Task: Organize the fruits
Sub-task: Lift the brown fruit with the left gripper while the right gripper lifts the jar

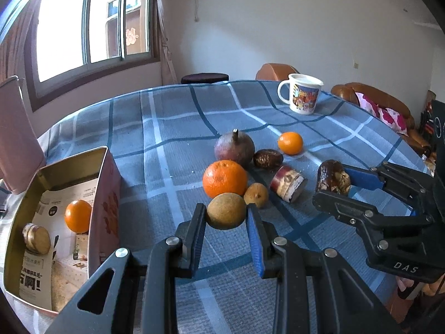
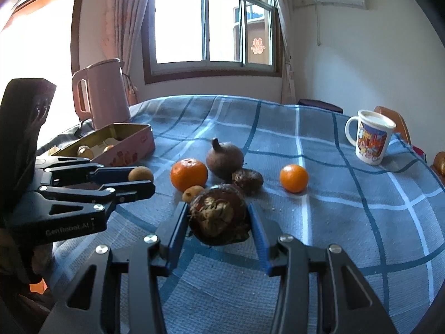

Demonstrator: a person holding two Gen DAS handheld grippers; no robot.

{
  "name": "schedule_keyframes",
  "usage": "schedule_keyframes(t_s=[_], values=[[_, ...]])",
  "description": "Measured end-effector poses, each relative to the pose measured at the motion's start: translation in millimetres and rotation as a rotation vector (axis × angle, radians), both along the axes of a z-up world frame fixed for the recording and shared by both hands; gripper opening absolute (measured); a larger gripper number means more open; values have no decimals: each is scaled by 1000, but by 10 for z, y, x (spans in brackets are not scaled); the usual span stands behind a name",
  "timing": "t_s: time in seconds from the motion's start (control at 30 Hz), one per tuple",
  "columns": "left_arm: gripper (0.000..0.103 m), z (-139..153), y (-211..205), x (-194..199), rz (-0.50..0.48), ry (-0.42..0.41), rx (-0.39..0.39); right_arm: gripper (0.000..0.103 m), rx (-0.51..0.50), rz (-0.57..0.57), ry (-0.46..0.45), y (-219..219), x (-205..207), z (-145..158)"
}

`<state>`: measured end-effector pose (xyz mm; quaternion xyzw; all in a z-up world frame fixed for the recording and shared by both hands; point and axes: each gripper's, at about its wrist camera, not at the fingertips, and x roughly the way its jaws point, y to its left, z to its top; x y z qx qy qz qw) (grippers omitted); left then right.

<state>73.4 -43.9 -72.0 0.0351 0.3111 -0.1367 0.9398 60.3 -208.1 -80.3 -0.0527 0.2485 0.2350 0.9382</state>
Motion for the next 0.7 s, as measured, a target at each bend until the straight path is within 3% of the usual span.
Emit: schedule_keyframes(t_s=[0.7], values=[[31, 46, -19, -151, 12, -75, -28, 47, 1, 0, -116, 11, -167, 57]])
